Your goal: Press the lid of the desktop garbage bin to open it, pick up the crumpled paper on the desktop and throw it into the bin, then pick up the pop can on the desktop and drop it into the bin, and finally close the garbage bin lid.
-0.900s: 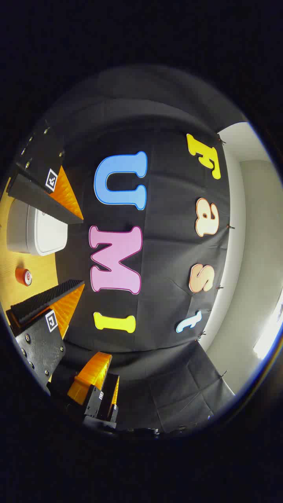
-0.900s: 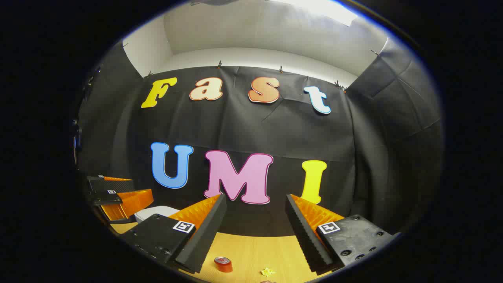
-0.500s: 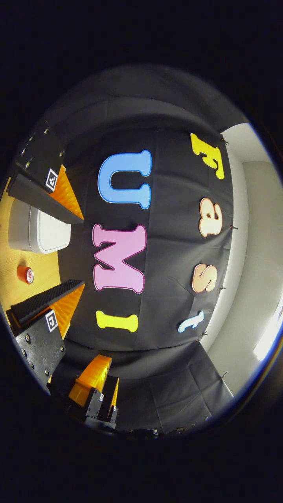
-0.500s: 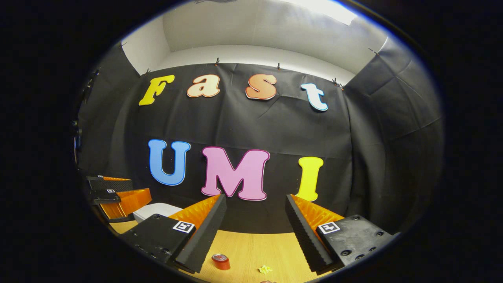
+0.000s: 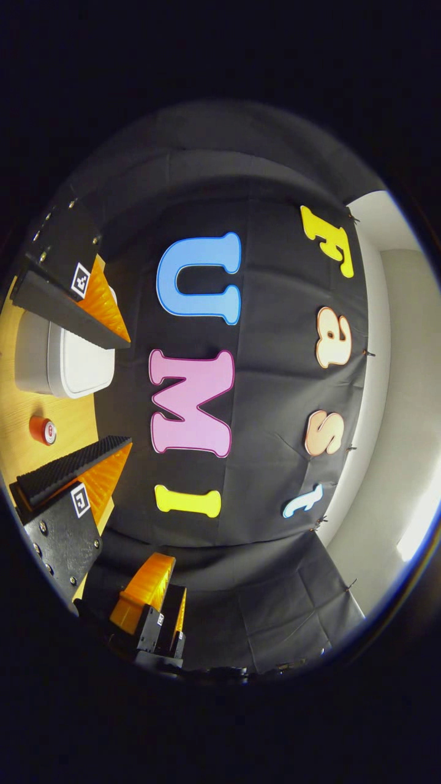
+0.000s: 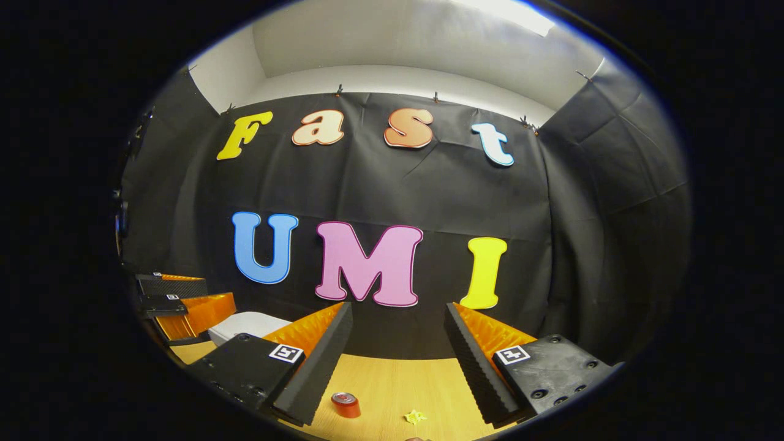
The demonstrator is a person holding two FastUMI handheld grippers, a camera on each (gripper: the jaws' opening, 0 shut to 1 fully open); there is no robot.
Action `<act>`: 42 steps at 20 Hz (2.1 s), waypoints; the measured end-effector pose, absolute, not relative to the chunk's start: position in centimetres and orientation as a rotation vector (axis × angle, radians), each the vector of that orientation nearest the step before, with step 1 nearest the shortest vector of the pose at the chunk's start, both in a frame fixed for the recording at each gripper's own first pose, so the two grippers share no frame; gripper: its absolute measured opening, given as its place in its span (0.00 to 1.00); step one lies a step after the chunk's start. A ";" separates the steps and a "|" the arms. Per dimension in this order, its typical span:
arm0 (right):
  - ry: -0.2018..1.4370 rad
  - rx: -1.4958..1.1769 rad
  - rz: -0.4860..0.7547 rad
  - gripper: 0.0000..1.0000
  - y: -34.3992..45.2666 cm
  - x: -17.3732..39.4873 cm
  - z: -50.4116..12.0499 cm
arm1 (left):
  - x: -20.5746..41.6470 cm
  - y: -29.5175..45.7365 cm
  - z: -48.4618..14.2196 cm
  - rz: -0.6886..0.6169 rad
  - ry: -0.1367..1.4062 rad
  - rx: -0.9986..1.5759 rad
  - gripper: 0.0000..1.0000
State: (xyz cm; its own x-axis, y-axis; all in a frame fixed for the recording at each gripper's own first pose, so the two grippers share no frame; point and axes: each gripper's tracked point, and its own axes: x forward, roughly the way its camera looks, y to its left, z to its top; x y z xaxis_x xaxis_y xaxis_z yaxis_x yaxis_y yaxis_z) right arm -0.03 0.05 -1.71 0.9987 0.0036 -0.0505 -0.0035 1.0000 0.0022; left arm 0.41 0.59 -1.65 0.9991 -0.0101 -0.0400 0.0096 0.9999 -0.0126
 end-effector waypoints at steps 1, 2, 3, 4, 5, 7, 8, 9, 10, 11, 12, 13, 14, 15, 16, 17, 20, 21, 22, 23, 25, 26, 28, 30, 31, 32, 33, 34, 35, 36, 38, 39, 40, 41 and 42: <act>0.053 0.003 0.009 0.97 0.3 0.0 -1.7 | 0.3 0.5 -1.6 -0.012 0.037 -0.018 0.94; 0.055 0.002 0.017 0.97 0.6 0.1 -1.8 | 0.4 0.5 -1.6 -0.014 0.037 -0.021 0.94; 0.052 0.000 0.022 0.97 0.8 0.2 -1.6 | 0.5 0.5 -1.4 -0.016 0.035 -0.021 0.94; 0.048 -0.003 0.025 0.98 0.8 0.2 -1.5 | 0.5 0.5 -1.4 -0.017 0.034 -0.018 0.94; 0.044 -0.002 0.030 0.98 1.0 0.3 -1.2 | 0.6 0.5 -1.2 -0.015 0.033 -0.015 0.94; 0.037 -0.004 0.036 0.98 1.1 0.2 -0.9 | 0.8 0.6 -0.9 -0.016 0.026 -0.019 0.94; 0.038 -0.005 0.040 0.97 1.2 0.2 -0.9 | 1.0 0.4 -0.9 -0.025 0.027 -0.029 0.94; 0.041 -0.006 0.045 0.97 1.3 0.2 -0.9 | 1.0 0.2 -0.9 -0.033 0.029 -0.041 0.94; 0.041 -0.009 0.049 0.97 1.4 0.1 -0.9 | 1.0 0.2 -1.1 -0.037 0.035 -0.050 0.94; 0.042 -0.013 0.049 0.97 1.4 0.0 -0.9 | 1.0 0.1 -1.1 -0.041 0.038 -0.052 0.94; 0.044 -0.014 0.049 0.97 1.4 0.0 -0.9 | 1.1 0.3 -1.2 -0.039 0.041 -0.049 0.94; 0.047 -0.012 0.049 0.97 1.4 0.0 -0.9 | 1.4 0.5 -1.2 -0.034 0.043 -0.044 0.94; 0.051 -0.009 0.050 0.97 1.5 -0.1 -1.0 | 1.5 0.7 -1.2 -0.030 0.045 -0.040 0.94; 0.055 -0.009 0.050 0.97 1.5 -0.1 -1.2 | 1.8 1.0 -1.2 -0.025 0.049 -0.038 0.94; 0.060 -0.011 0.052 0.97 1.5 -0.2 -1.3 | 2.1 1.2 -1.5 -0.030 0.059 -0.045 0.94; 0.064 -0.014 0.053 0.97 1.5 -0.4 -1.4 | 2.2 1.2 -1.8 -0.042 0.068 -0.064 0.93; 0.078 -0.019 0.051 0.97 1.3 -0.6 -1.8 | 3.0 2.7 -1.8 -0.012 0.074 -0.096 0.73; 0.081 -0.018 0.049 0.98 1.3 -0.6 -1.8 | 3.2 3.0 -2.0 -0.005 0.080 -0.089 0.73; 0.083 -0.017 0.047 0.98 1.2 -0.6 -1.8 | 3.7 3.7 -2.4 0.004 0.085 -0.077 0.73; 0.085 -0.019 0.045 0.98 1.1 -0.7 -1.9 | 4.1 4.2 -3.0 0.016 0.100 -0.065 0.68; 0.093 -0.023 0.039 0.98 0.8 -0.9 -2.2 | 4.5 5.0 -4.3 0.030 0.137 -0.072 0.46; 0.097 -0.024 0.035 0.98 0.6 -1.0 -2.4 | 4.7 5.1 -5.0 0.031 0.151 -0.071 0.46; 0.108 -0.020 0.031 0.98 0.4 -1.2 -2.7 | 5.4 6.6 -6.0 0.065 0.173 -0.064 0.31; 0.125 -0.013 0.028 0.98 0.2 -1.4 -3.2 | 6.0 7.5 -7.5 0.090 0.201 -0.049 0.27; 0.131 -0.012 0.026 0.98 0.2 -1.5 -3.4 | 6.4 8.6 -8.2 0.110 0.211 -0.040 0.14; 0.132 -0.012 0.024 0.98 0.1 -1.6 -3.4 | 6.9 9.6 -8.9 0.134 0.219 -0.039 0.10; 0.132 -0.014 0.019 0.98 -0.1 -1.6 -3.3 | 7.3 9.7 -9.9 0.120 0.243 -0.058 0.03; 0.132 -0.016 0.014 0.98 -0.4 -1.7 -3.4 | 7.7 9.7 -10.7 0.103 0.268 -0.073 0.02; 0.131 -0.017 0.011 0.98 -0.5 -1.7 -3.3 | 7.8 10.1 -11.4 0.100 0.282 -0.076 0.02; 0.131 -0.018 0.006 0.98 -0.6 -1.8 -3.3 | 8.1 10.2 -11.8 0.086 0.294 -0.069 0.01; 0.136 -0.019 -0.005 0.98 -0.9 -2.0 -3.6 | 8.4 10.5 -13.2 0.065 0.342 -0.030 0.01; 0.141 -0.019 -0.008 0.97 -1.1 -2.1 -3.7 | 8.4 10.7 -13.9 0.066 0.359 -0.019 0.01; 0.146 -0.018 -0.011 0.97 -1.2 -2.1 -3.9 | 8.4 10.8 -14.5 0.068 0.379 -0.018 0.01; 0.152 -0.017 -0.015 0.98 -1.4 -2.2 -4.1 | 8.3 11.0 -15.3 0.074 0.397 -0.016 0.01; 0.156 -0.015 -0.019 0.98 -1.5 -2.2 -4.2 | 8.3 11.0 -15.9 0.079 0.415 -0.023 0.01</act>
